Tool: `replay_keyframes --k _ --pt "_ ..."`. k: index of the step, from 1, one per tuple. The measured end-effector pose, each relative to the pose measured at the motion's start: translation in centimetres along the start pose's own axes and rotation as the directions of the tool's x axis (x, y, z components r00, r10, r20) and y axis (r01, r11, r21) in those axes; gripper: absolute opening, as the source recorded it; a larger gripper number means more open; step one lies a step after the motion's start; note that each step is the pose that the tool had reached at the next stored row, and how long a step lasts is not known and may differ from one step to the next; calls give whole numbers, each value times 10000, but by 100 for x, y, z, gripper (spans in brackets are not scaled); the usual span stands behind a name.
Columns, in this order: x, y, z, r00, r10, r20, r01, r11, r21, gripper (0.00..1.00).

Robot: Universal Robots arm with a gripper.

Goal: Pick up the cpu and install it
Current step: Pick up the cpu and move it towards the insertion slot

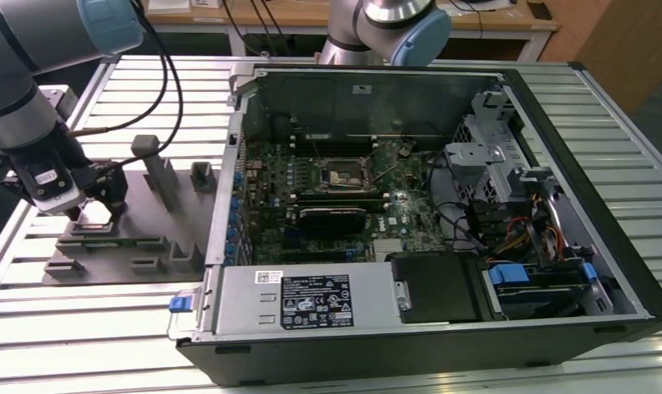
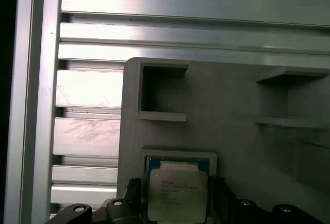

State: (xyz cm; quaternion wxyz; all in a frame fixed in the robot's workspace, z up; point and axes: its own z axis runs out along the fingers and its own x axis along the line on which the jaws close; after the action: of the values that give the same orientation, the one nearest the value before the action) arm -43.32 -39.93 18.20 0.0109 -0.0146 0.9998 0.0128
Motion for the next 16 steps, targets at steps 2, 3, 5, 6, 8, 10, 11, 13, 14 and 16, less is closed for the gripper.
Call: replay_keyframes --k 2,3,5,6,8,10,11,13,14,16 --pt "1 0 2 10000 -1 -2 1 10000 1 66" --pt "1 0 1 10000 -1 -3 1 10000 2 66" --pt "1 0 2 10000 0 -3 0 10000 1 66" --pt "1 0 3 10000 0 -3 0 10000 1 66" --pt "1 0 3 10000 0 -3 0 10000 1 66" --pt "1 0 4 10000 0 -3 0 10000 1 66" --pt "1 0 4 10000 0 -3 0 10000 1 66" --pt "1 0 4 10000 -1 -3 1 10000 1 66" --pt "1 0 5 10000 0 -2 0 10000 1 65" --pt "1 0 5 10000 0 -3 0 10000 2 58"
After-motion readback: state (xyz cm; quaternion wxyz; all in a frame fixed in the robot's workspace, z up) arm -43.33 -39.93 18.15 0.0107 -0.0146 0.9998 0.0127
